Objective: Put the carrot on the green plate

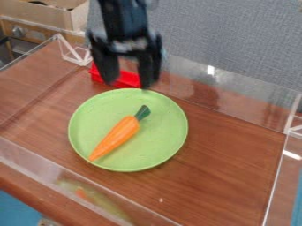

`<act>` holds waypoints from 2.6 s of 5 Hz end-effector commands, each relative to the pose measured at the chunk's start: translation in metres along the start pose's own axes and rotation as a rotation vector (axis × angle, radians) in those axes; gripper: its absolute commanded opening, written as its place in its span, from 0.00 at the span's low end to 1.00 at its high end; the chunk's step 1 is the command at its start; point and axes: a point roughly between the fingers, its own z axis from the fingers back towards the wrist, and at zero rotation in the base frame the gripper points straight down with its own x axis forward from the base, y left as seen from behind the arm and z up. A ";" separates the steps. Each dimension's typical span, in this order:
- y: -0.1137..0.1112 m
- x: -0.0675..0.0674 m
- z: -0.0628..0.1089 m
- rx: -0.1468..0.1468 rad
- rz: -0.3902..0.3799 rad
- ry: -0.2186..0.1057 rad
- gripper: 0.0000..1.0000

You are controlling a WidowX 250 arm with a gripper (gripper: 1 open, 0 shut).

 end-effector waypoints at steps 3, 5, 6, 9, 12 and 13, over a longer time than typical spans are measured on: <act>0.045 0.063 -0.027 0.084 0.158 -0.103 1.00; 0.039 0.079 -0.064 0.128 0.243 -0.088 1.00; 0.044 0.087 -0.073 0.139 0.211 -0.067 1.00; 0.061 0.103 -0.080 0.163 0.153 -0.019 0.00; 0.064 0.084 -0.068 0.145 0.071 0.014 1.00; 0.062 0.086 -0.073 0.144 0.105 0.020 1.00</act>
